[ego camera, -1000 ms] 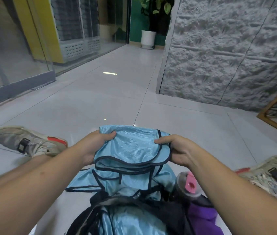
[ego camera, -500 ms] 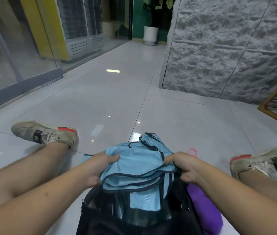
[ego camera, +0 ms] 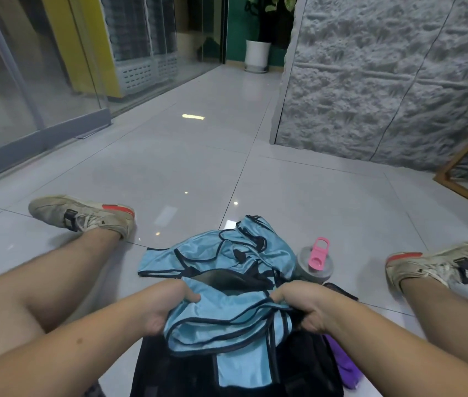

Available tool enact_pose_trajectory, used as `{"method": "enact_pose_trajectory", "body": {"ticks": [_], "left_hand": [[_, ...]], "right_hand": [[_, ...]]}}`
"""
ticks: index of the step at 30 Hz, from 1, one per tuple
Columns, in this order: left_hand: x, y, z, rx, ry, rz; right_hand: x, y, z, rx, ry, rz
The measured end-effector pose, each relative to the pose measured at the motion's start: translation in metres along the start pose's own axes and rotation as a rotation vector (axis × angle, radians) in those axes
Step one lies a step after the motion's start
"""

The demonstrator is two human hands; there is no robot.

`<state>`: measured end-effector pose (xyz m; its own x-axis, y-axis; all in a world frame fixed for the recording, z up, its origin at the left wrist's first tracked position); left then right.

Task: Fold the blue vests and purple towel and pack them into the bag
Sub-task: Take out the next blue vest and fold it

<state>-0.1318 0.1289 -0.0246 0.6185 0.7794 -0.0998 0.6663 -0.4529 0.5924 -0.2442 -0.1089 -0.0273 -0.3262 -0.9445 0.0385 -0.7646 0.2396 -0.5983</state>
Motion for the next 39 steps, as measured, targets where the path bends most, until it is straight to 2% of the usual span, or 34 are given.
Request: {"method": "enact_pose_trajectory", "body": {"ticks": [4,9,12,15,17,20,24,27,31,33,36,39], "left_hand": [[0.001,-0.007,0.014,0.008,0.032,0.035],[-0.009,-0.002,0.03,-0.102,0.112,-0.04],[-0.015,-0.001,0.04,-0.141,0.092,-0.114],[-0.014,-0.004,0.049,-0.148,0.046,-0.142],[-0.014,-0.004,0.054,-0.155,0.025,-0.113],[-0.013,-0.005,0.062,-0.184,0.092,0.002],[-0.015,-0.008,0.078,-0.203,0.135,0.043],[-0.01,-0.008,0.087,-0.258,0.275,0.262],[-0.009,0.004,0.084,-0.334,0.431,0.844],[-0.011,0.011,0.079,-0.355,0.459,1.064],[-0.014,0.011,0.073,-0.312,0.42,1.253],[-0.017,0.016,0.058,-0.306,0.424,1.334]], "right_hand": [[-0.004,0.008,0.011,0.019,0.033,0.018],[-0.008,0.005,0.024,0.077,0.121,0.181],[-0.011,0.0,0.025,0.102,0.158,0.248],[-0.021,0.001,0.027,0.071,0.098,0.275],[-0.022,0.004,0.032,0.058,0.127,0.295],[-0.023,0.007,0.04,0.052,0.174,0.21],[-0.018,0.007,0.045,0.069,0.25,0.056],[-0.015,0.006,0.046,0.135,0.33,-0.335],[-0.013,0.0,0.041,0.134,0.396,-0.855],[-0.013,-0.001,0.036,0.086,0.376,-0.993],[-0.012,0.0,0.028,0.03,0.325,-1.163],[-0.013,-0.001,0.022,0.133,0.382,-1.158]]}}
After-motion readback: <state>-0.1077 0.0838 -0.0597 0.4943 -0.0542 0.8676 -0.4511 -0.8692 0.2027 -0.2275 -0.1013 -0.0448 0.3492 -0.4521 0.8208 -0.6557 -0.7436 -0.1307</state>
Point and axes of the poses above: each hand's wrist, its own z-axis towards the middle knuckle, its own x-axis out of the back of the hand, y = z × x, the point moved 4 cm from there along z, towards the middle knuckle, and after that the axes turned 4 degrees about z, right-handed, at the moved point
